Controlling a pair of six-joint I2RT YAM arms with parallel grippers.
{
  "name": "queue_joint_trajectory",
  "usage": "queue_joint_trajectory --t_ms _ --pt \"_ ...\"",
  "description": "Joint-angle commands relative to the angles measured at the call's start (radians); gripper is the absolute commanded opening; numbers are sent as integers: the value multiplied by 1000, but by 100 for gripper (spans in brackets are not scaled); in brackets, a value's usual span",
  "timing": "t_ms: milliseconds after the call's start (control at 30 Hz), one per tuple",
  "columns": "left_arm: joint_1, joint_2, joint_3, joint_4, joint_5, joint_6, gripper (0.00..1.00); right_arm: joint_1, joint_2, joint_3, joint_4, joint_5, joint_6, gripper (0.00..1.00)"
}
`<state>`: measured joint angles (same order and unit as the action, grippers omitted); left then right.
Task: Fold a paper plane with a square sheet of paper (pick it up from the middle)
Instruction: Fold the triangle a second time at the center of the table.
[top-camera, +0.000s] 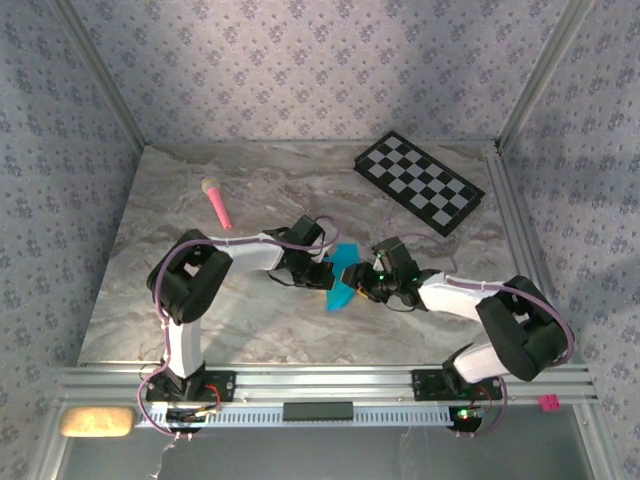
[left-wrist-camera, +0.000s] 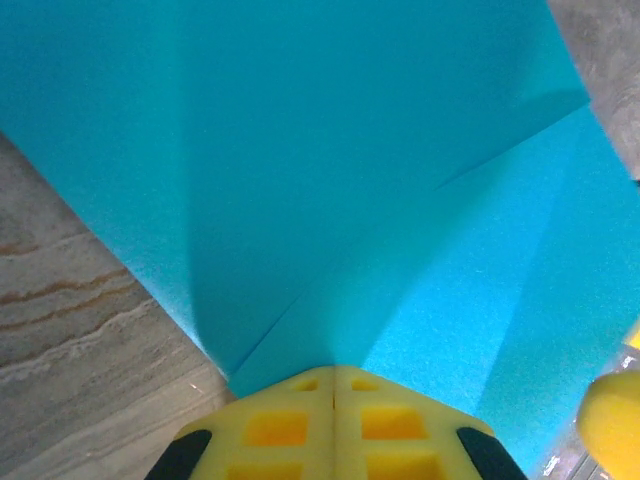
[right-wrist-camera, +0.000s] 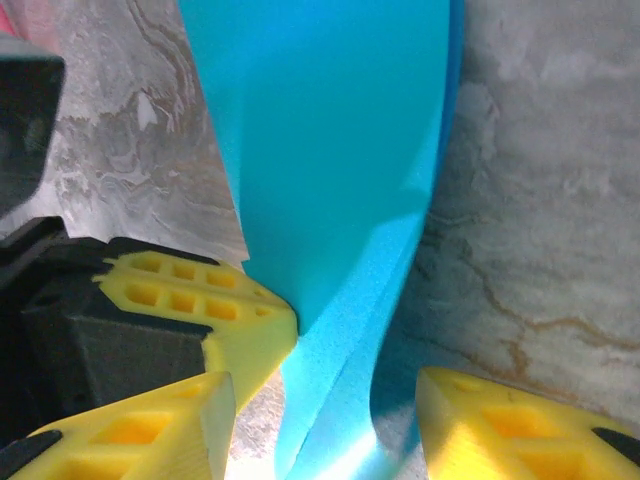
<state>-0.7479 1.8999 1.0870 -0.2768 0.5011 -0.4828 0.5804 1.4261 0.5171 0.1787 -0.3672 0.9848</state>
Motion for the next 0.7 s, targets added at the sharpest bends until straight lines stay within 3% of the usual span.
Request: queue_joint_trajectory --t_ms 0,467,667 --pt "1 4 -29 -28 -35 4 4 -24 17 36 17 -59 -74 52" --pt "0 -15 -31 -29 -38 -2 4 -71 78 28 57 -69 -45 47" --pt "0 -13 -25 -33 -36 0 4 -76 96 17 83 -64 -41 41"
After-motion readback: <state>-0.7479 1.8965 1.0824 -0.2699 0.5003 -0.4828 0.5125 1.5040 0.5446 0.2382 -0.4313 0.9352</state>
